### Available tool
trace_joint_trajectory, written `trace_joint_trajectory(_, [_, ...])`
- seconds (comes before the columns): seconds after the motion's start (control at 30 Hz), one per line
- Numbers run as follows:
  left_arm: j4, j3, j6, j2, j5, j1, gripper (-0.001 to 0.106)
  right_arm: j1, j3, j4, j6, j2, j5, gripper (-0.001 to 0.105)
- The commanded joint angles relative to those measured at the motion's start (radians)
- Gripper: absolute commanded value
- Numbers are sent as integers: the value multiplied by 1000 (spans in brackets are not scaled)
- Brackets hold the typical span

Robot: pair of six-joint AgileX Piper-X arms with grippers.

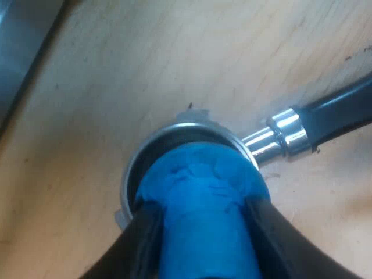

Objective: Grind coffee beans and then tamp

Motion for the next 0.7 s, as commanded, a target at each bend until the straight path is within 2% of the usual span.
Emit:
trace_joint_trajectory(0.03, [-10, -9, -1, 24, -14, -5, 0, 1, 3, -7, 2, 3, 8, 70])
trace_joint_trajectory(0.7, [-35, 10, -1, 44, -14, -5, 0, 1, 3, -7, 3, 3, 8, 70])
